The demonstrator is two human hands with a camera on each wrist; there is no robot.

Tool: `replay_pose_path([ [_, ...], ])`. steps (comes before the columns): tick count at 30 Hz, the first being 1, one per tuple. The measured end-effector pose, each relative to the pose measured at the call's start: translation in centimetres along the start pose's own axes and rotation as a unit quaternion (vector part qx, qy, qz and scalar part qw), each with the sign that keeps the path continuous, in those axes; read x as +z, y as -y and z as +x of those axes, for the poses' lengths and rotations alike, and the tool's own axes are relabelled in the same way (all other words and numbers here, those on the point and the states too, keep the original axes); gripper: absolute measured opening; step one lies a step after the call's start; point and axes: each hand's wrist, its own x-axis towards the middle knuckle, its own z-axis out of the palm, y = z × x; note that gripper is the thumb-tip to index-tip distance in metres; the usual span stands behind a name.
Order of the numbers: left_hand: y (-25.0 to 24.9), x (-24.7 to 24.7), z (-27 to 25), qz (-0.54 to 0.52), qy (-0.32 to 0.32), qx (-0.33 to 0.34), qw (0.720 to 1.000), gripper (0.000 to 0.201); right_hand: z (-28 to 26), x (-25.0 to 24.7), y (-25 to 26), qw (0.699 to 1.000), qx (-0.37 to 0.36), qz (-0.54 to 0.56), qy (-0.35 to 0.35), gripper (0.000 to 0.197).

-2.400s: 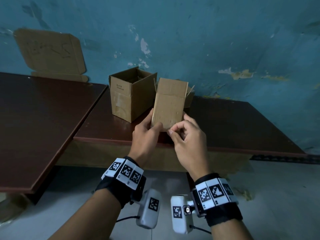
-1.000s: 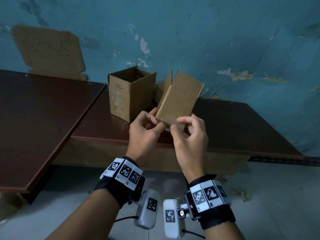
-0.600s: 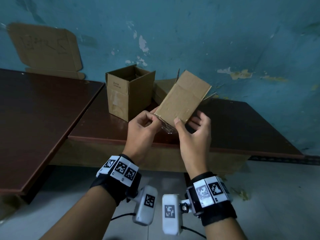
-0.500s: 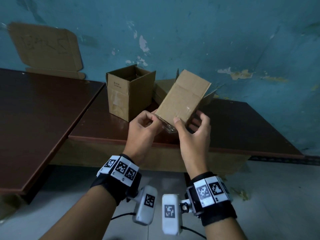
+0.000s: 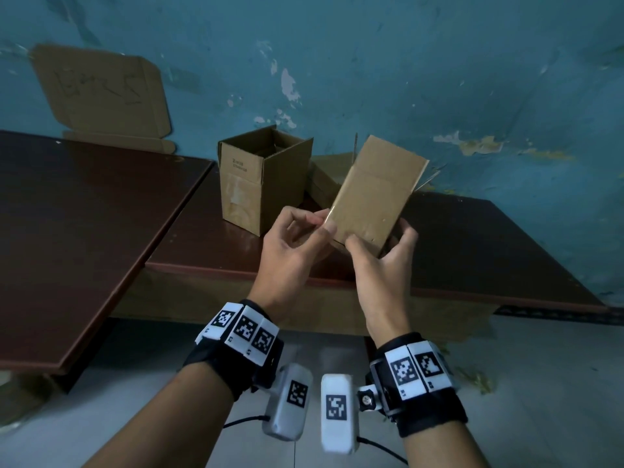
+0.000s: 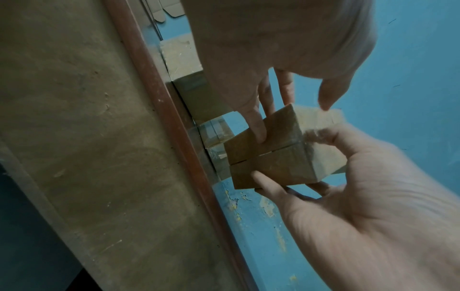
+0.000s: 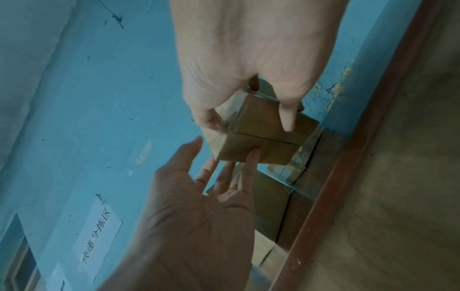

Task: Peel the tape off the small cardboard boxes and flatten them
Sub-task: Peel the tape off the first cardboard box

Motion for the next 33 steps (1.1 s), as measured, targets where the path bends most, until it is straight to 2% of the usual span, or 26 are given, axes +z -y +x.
replay_pose_path([
  [9, -0.5, -0.5, 0.1, 0.129, 0.006, 0.050, 0.990, 0.029, -0.2, 0.5, -0.1, 0.999, -0.026, -0.044, -0.021, 0.081],
  [15, -0.9, -0.7, -0.7, 0.266, -0.023, 0.093, 0.959, 0.026, -0.3, 0.6, -0.3, 0.996, -0.045, -0.073, -0.018, 0.085],
  [21, 0.0, -1.2, -0.8, 0.347, -0.063, 0.151, 0.923, 0.024, -0.4, 0.8, -0.3, 0.994, -0.051, -0.098, 0.002, 0.082],
  [27, 0.9, -1.7, -0.4, 0.380, -0.075, 0.200, 0.900, 0.015, -0.6, 1.4, -0.6, 0.995, -0.040, -0.089, -0.006, 0.082],
  [33, 1.2, -1.4, 0.0, 0.389, -0.089, 0.217, 0.891, 0.011, -0.6, 1.4, -0.3, 0.995, -0.038, -0.092, -0.009, 0.080],
])
